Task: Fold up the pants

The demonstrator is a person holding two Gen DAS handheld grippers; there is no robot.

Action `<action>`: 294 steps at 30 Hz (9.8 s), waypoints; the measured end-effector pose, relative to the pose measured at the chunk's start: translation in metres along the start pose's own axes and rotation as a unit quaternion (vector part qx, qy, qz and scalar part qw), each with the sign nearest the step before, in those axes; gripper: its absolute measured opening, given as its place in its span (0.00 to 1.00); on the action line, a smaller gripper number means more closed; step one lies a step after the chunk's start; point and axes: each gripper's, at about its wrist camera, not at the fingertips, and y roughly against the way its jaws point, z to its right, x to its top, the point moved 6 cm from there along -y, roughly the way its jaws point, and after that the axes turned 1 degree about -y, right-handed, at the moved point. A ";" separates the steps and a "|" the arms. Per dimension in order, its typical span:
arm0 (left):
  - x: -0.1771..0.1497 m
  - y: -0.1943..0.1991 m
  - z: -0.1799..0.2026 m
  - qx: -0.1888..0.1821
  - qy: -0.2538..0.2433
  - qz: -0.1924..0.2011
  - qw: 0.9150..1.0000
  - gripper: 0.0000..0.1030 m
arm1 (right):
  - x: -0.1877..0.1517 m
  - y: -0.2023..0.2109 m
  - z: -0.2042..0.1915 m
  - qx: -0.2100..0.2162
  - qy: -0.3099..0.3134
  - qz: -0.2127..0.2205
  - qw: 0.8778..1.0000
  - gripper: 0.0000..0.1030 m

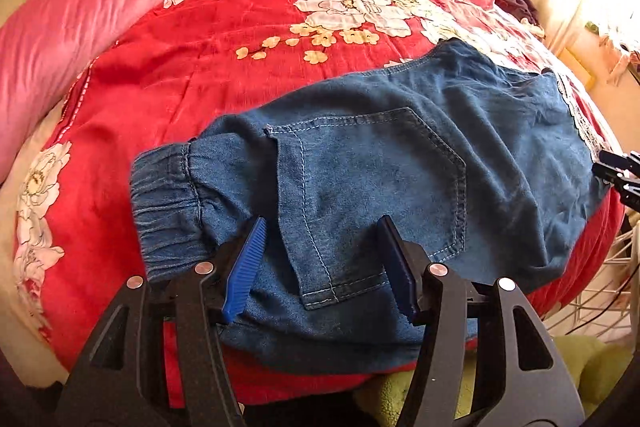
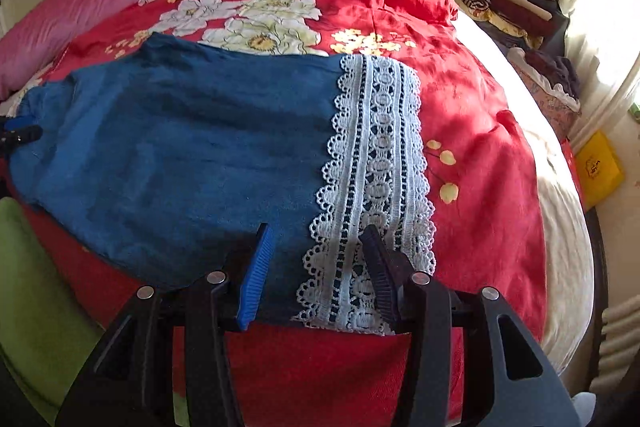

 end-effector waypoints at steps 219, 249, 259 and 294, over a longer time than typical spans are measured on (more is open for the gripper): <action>0.158 -0.132 0.302 -0.128 -0.245 -0.005 0.961 0.81 | -0.015 0.007 0.040 0.093 -0.132 0.044 0.986 0.66; 0.170 -0.064 0.196 -0.220 -0.102 0.057 0.968 0.05 | 0.073 0.071 -0.089 0.198 0.033 0.132 0.971 0.27; 0.132 -0.059 0.061 -0.182 0.033 0.041 0.982 0.08 | 0.071 0.039 -0.195 0.203 0.154 0.078 0.964 0.27; 0.111 -0.073 0.051 -0.160 0.063 0.041 0.984 0.10 | 0.151 -0.080 -0.098 0.215 -0.016 -0.007 0.976 0.34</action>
